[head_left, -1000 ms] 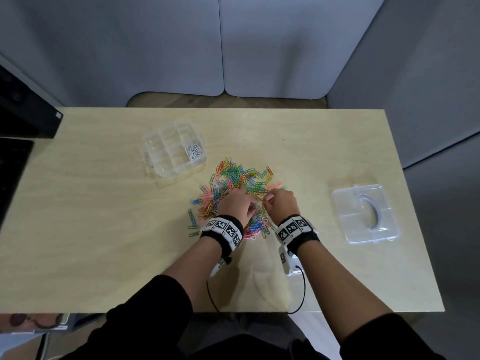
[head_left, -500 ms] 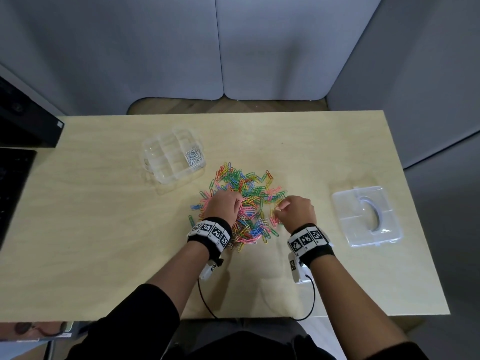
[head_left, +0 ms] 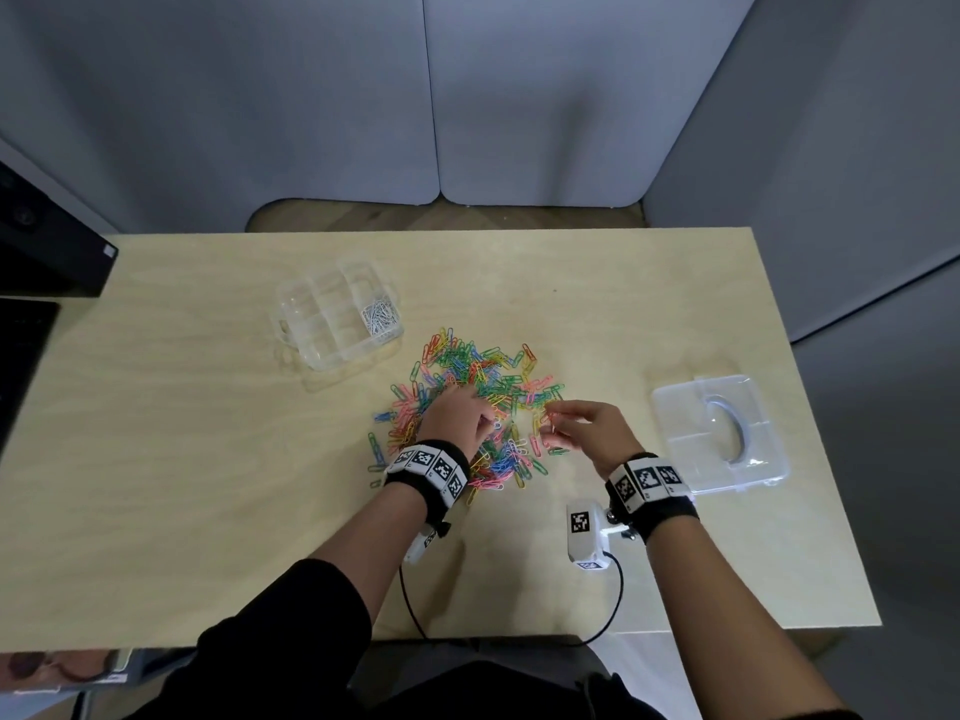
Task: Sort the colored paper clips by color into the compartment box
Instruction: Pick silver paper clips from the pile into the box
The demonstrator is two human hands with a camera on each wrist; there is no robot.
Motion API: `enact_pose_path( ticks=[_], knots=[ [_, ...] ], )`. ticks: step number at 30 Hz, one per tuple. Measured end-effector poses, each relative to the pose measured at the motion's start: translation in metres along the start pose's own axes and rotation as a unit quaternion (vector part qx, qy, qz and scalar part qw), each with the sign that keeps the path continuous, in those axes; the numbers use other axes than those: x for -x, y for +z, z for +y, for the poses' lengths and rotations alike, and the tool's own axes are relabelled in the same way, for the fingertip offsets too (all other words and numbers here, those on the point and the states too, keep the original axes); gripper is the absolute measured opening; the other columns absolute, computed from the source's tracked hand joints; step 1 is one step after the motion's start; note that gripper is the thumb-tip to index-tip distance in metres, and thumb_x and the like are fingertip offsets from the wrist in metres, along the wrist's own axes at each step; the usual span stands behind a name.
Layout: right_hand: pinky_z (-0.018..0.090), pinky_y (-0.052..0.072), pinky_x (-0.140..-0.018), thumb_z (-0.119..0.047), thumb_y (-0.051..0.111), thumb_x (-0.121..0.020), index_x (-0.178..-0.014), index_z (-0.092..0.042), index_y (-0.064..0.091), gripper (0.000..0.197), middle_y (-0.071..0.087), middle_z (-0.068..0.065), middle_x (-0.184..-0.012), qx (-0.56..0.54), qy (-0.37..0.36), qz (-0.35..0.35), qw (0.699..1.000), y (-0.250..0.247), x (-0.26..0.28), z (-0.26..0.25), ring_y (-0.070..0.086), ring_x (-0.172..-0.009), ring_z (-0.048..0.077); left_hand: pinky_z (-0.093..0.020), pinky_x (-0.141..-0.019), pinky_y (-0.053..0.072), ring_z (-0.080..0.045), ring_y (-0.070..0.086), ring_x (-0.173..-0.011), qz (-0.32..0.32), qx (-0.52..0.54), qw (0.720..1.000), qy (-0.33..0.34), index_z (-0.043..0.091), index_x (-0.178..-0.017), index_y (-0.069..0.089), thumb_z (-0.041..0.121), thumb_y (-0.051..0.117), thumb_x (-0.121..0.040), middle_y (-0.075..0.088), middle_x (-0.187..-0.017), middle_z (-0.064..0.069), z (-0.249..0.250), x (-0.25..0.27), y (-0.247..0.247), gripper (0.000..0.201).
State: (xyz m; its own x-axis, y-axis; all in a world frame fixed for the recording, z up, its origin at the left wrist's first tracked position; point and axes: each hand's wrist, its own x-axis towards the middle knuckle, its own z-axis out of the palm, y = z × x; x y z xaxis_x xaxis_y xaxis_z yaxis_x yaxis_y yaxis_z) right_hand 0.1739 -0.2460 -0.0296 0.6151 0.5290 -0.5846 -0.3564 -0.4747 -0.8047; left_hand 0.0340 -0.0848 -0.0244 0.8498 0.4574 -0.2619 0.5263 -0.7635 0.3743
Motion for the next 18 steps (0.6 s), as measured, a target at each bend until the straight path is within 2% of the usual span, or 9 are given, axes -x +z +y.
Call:
enact_pose_path(
  ticks=[2, 4, 8, 11, 14, 16, 18],
  knots=[
    [0.039, 0.059, -0.086, 0.015, 0.062, -0.085, -0.106, 0.001, 0.069, 0.026, 0.066, 0.019, -0.100, -0.032, 0.013, -0.023, 0.999, 0.000, 0.003, 0.001, 0.072, -0.087, 0.034, -0.030, -0.078, 0.049, -0.015, 0.046, -0.093, 0.003, 0.005, 1.000, 0.006, 0.020, -0.082, 0.070, 0.027, 0.061, -0.092, 0.052, -0.087, 0.006, -0.001, 0.001, 0.002, 0.015],
    [0.041, 0.058, -0.089, 0.014, 0.070, -0.079, -0.104, -0.004, 0.072, 0.032, 0.067, 0.019, -0.100, -0.017, 0.010, -0.036, 0.999, -0.001, 0.003, 0.003, 0.072, -0.089, 0.035, -0.029, -0.079, 0.048, -0.016, 0.048, -0.095, 0.011, 0.010, 1.000, 0.013, 0.020, -0.083, 0.070, 0.026, 0.060, -0.092, 0.054, -0.090, 0.005, -0.002, 0.002, 0.002, 0.014],
    [0.034, 0.061, -0.078, 0.014, 0.068, -0.081, -0.103, 0.001, 0.071, 0.025, 0.069, 0.022, -0.091, -0.027, 0.032, -0.049, 0.998, -0.001, 0.006, 0.001, 0.072, -0.077, 0.030, -0.030, -0.079, 0.049, -0.015, 0.054, -0.092, 0.062, 0.070, 0.996, -0.011, 0.020, -0.086, 0.071, 0.024, 0.063, -0.090, 0.063, -0.089, 0.005, -0.008, 0.005, -0.002, 0.010],
    [0.030, 0.060, -0.074, 0.004, 0.070, -0.085, -0.101, -0.001, 0.073, 0.017, 0.073, 0.016, -0.086, 0.002, 0.018, -0.055, 0.998, -0.002, 0.008, -0.002, 0.071, -0.073, 0.022, -0.032, -0.075, 0.057, -0.014, 0.064, -0.083, 0.088, 0.107, 0.990, -0.041, 0.023, -0.091, 0.072, 0.020, 0.067, -0.088, 0.070, -0.087, 0.005, -0.015, 0.006, -0.007, 0.007],
    [0.031, 0.061, -0.074, 0.005, 0.068, -0.086, -0.096, -0.004, 0.074, 0.015, 0.072, 0.017, -0.084, 0.024, 0.009, -0.045, 0.999, 0.000, 0.007, -0.003, 0.068, -0.064, 0.019, -0.035, -0.089, 0.052, -0.017, 0.057, -0.101, 0.093, 0.064, 0.993, -0.020, 0.026, -0.097, 0.071, 0.022, 0.068, -0.087, 0.067, -0.100, 0.005, -0.017, 0.006, -0.009, 0.012],
    [0.034, 0.061, -0.076, 0.008, 0.068, -0.084, -0.093, -0.007, 0.075, 0.019, 0.072, 0.019, -0.088, 0.053, -0.003, -0.033, 0.998, 0.001, 0.005, -0.003, 0.071, -0.067, 0.024, -0.035, -0.091, 0.048, -0.019, 0.051, -0.104, 0.070, 0.018, 0.997, 0.008, 0.027, -0.094, 0.072, 0.031, 0.065, -0.089, 0.061, -0.099, 0.004, -0.011, 0.006, -0.010, 0.010],
    [0.032, 0.060, -0.076, 0.006, 0.071, -0.078, -0.092, -0.012, 0.077, 0.024, 0.074, 0.012, -0.086, 0.125, -0.028, -0.030, 0.991, 0.002, 0.002, -0.002, 0.072, -0.074, 0.022, -0.034, -0.088, 0.046, -0.020, 0.049, -0.103, 0.035, -0.017, 0.999, 0.021, 0.027, -0.091, 0.074, 0.037, 0.062, -0.090, 0.058, -0.095, 0.004, -0.003, 0.005, -0.008, 0.015]
  ],
)
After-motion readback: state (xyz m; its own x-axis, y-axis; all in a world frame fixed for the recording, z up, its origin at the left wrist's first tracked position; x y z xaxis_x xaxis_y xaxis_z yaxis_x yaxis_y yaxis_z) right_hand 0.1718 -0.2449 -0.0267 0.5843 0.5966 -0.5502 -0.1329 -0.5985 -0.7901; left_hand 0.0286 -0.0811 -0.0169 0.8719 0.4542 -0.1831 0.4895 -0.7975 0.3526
